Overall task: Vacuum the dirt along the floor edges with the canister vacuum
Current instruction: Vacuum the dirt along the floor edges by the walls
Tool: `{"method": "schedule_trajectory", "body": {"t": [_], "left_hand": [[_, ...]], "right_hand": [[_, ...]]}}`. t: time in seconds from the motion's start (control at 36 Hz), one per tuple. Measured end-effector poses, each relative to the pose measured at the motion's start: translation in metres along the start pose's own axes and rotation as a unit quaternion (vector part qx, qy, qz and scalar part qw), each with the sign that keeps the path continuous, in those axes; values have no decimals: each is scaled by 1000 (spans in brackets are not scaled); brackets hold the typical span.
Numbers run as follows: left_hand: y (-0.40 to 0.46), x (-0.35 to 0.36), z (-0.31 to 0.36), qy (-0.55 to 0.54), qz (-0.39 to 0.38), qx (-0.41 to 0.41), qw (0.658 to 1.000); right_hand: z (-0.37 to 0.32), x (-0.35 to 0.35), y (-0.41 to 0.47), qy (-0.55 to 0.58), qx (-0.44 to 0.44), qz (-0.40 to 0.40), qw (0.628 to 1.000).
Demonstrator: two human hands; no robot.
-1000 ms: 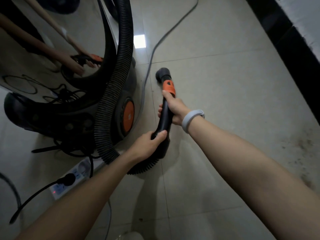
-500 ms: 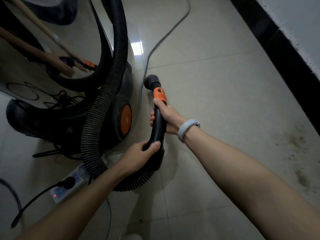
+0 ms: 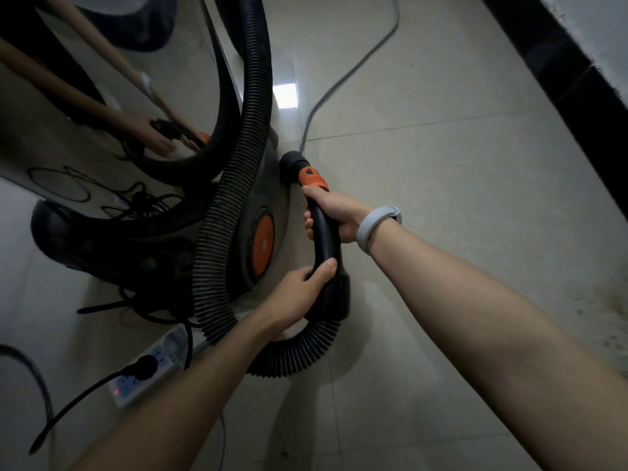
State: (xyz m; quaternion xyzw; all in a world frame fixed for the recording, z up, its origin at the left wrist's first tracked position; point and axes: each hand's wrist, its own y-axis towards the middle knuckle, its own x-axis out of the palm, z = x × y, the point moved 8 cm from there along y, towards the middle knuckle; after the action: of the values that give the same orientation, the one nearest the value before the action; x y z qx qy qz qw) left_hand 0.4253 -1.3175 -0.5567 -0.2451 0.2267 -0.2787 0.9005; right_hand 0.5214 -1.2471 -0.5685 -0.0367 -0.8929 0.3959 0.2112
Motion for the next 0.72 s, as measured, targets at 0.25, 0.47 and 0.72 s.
{"method": "schedule_trajectory", "body": {"t": [0.25, 0.47, 0.72], "left_hand": [[-18, 61, 12, 111, -150, 27, 982], [-18, 104, 31, 288, -174, 72, 939], [-23, 120, 8, 291, -226, 26, 929]], "right_hand": [[38, -94, -55, 195, -73, 122, 970], [65, -165, -113, 346, -146, 214, 902], [95, -170, -121, 319, -116, 254, 906]]}}
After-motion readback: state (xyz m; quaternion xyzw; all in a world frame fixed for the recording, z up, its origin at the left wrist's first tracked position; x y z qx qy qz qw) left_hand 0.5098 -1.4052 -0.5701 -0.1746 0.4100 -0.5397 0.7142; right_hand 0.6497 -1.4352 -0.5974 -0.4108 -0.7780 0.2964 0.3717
